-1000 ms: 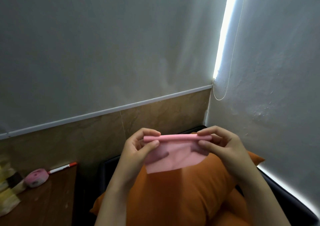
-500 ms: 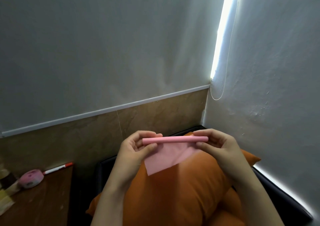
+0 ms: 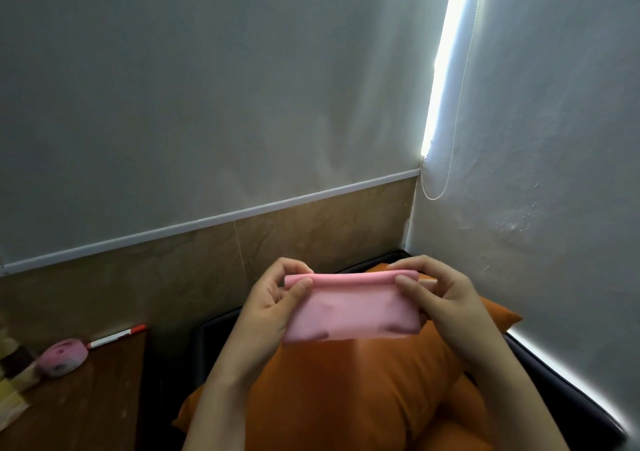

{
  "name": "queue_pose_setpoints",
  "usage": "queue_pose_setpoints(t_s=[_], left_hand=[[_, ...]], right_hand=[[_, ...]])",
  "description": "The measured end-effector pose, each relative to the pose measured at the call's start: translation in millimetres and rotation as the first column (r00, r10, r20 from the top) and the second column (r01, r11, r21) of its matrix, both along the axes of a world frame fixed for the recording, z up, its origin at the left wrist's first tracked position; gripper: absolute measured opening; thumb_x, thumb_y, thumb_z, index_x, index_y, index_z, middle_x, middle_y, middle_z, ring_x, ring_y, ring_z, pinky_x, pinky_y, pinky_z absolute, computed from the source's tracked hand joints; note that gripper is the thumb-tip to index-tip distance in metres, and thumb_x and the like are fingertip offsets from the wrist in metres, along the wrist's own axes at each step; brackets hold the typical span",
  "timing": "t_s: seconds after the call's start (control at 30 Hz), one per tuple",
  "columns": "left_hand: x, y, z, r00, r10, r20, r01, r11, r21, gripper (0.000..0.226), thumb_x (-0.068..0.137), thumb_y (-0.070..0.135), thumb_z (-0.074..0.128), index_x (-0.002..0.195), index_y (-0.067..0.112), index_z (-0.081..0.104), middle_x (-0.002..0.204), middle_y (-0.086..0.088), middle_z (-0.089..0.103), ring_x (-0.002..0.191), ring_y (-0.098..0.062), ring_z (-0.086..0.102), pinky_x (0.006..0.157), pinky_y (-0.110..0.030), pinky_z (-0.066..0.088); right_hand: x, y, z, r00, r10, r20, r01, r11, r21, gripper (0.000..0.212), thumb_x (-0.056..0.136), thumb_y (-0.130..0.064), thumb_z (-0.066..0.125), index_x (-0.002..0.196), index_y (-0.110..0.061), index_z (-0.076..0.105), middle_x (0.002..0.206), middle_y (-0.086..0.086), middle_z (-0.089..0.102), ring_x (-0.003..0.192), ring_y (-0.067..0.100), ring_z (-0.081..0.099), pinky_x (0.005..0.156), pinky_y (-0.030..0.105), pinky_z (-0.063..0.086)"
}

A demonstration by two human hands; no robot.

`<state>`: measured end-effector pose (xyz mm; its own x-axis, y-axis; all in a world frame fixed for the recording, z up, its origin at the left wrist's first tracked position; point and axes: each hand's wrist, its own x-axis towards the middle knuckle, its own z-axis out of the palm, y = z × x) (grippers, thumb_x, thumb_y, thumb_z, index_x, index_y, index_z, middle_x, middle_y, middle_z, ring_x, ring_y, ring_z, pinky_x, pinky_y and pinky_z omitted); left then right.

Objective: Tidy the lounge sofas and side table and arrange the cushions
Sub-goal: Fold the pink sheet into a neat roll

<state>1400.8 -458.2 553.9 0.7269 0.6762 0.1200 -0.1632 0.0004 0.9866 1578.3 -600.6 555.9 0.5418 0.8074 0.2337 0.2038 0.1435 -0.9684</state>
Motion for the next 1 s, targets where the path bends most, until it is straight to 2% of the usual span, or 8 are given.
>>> queue_pose_setpoints(t_s=[0.1,0.2,0.37,0.47,0.57,0.67,0.83,1.0], left_hand=[[0.6,0.4,-1.4,1.0,-0.007,0.011,0.008,1.0,-0.021,0.012,0.092,0.015,0.058,0.103,0.01,0.056,0.079,-0.007,0.058,0.071,-0.02,0.059,0.055,-0.036,0.057],[0.4,4.0,-4.2,0.999,0.033,0.007,-0.033,0.999,0.038,0.01,0.087,0.016,0.063,0.097,0.015,0.061,0.078,-0.007,0.061,0.071,-0.021,0.056,0.059,-0.032,0.049],[0.9,4.9,-4.4,0.994,0.103,-0.02,-0.099,0.983,0.157,0.015,0.081,0.028,0.064,0.089,0.016,0.065,0.079,0.007,0.064,0.073,-0.005,0.06,0.064,-0.019,0.048],[1.5,4.3,-4.3,0.994,0.102,-0.025,-0.097,0.985,0.142,0.009,0.089,0.019,0.062,0.096,0.014,0.061,0.079,0.006,0.064,0.073,-0.007,0.061,0.064,-0.021,0.047],[1.4,2.6,-2.5,0.996,0.08,-0.03,-0.077,0.993,0.084,0.017,0.093,0.012,0.058,0.109,0.018,0.057,0.087,0.001,0.072,0.08,-0.014,0.07,0.068,-0.023,0.055],[1.4,1.1,-0.8,0.996,0.077,-0.033,-0.075,0.996,0.057,0.019,0.092,0.009,0.058,0.11,0.015,0.058,0.093,-0.005,0.074,0.087,-0.019,0.072,0.074,-0.026,0.058],[1.5,1.4,-1.2,0.997,0.065,-0.037,-0.06,0.99,0.131,0.012,0.092,0.007,0.057,0.103,0.008,0.063,0.091,-0.004,0.074,0.088,-0.017,0.072,0.074,-0.025,0.057],[3.3,-1.1,1.0,0.999,0.039,0.011,-0.039,0.996,0.085,0.011,0.093,0.002,0.053,0.102,0.003,0.059,0.085,-0.001,0.072,0.079,-0.012,0.072,0.064,-0.019,0.055]], right_hand=[[1.5,-1.0,-0.2,1.0,0.007,-0.019,-0.006,1.0,0.022,0.017,0.082,-0.024,0.063,0.095,-0.02,0.072,0.081,0.019,0.07,0.067,0.018,0.063,0.054,0.027,0.048],[2.1,-1.8,0.0,0.999,0.022,-0.042,-0.02,0.999,0.046,0.016,0.077,-0.02,0.065,0.09,-0.024,0.074,0.087,0.01,0.073,0.075,0.013,0.067,0.061,0.022,0.051],[0.6,-0.4,2.1,1.0,-0.01,-0.009,0.01,0.999,0.04,0.012,0.072,-0.023,0.069,0.081,-0.017,0.075,0.077,0.004,0.071,0.072,0.012,0.067,0.061,0.02,0.052],[-1.4,1.1,3.3,0.999,-0.041,0.006,0.041,0.998,0.043,0.017,0.072,-0.023,0.068,0.085,-0.013,0.073,0.079,0.005,0.072,0.074,0.012,0.068,0.062,0.02,0.053],[-0.4,0.9,2.6,0.999,-0.014,-0.04,0.015,0.999,0.048,0.027,0.073,-0.018,0.069,0.099,-0.013,0.07,0.089,0.011,0.074,0.082,0.018,0.072,0.07,0.025,0.057],[1.1,0.4,1.5,0.999,-0.018,-0.031,0.019,0.999,0.042,0.032,0.071,-0.017,0.071,0.103,-0.014,0.07,0.094,0.007,0.075,0.088,0.019,0.072,0.072,0.023,0.056],[3.9,-1.3,0.2,0.999,-0.034,0.034,0.033,0.999,0.04,0.026,0.069,-0.018,0.073,0.094,-0.019,0.074,0.093,0.004,0.074,0.091,0.018,0.071,0.08,0.027,0.057],[4.8,-2.1,0.0,0.997,-0.023,0.072,0.017,0.997,0.079,0.02,0.073,-0.017,0.07,0.093,-0.017,0.073,0.092,0.009,0.073,0.09,0.021,0.07,0.08,0.029,0.057]])
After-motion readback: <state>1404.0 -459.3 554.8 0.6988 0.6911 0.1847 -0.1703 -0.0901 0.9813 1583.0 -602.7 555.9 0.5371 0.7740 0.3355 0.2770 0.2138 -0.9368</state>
